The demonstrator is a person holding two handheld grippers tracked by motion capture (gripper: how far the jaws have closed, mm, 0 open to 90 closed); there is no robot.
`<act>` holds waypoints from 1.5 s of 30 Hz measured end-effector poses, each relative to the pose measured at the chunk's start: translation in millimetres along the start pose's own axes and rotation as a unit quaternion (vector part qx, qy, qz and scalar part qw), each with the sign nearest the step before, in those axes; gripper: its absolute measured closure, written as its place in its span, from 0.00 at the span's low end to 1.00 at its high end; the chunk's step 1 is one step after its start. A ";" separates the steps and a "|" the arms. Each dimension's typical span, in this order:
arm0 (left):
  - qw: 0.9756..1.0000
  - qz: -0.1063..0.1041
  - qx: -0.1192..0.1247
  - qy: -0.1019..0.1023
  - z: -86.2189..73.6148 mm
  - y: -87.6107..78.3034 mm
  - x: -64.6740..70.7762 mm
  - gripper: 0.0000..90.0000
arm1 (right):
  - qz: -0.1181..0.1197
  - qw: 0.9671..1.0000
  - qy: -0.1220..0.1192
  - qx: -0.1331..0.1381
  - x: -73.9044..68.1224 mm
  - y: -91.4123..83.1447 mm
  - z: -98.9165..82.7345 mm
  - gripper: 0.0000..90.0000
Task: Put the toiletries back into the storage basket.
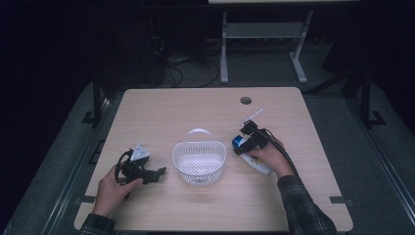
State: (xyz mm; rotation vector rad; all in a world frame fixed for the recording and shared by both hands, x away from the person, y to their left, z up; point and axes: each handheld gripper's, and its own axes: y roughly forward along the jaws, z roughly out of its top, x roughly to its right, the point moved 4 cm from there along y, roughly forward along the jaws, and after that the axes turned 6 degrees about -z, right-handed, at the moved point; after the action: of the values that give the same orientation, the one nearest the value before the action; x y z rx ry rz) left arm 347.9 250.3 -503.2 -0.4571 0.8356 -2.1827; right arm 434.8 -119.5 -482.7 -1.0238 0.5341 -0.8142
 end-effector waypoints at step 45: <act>1.000 0.000 0.000 0.001 0.0 0.0 0.0 0.14 | -0.014 1.000 -0.013 0.010 -0.5 -7.2 1.0 0.39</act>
State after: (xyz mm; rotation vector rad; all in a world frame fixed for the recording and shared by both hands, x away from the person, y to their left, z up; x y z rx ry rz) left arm 347.9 250.3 -503.2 -0.4565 0.8365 -2.1836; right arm 432.8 -120.6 -475.8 -1.0242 0.4900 -0.8295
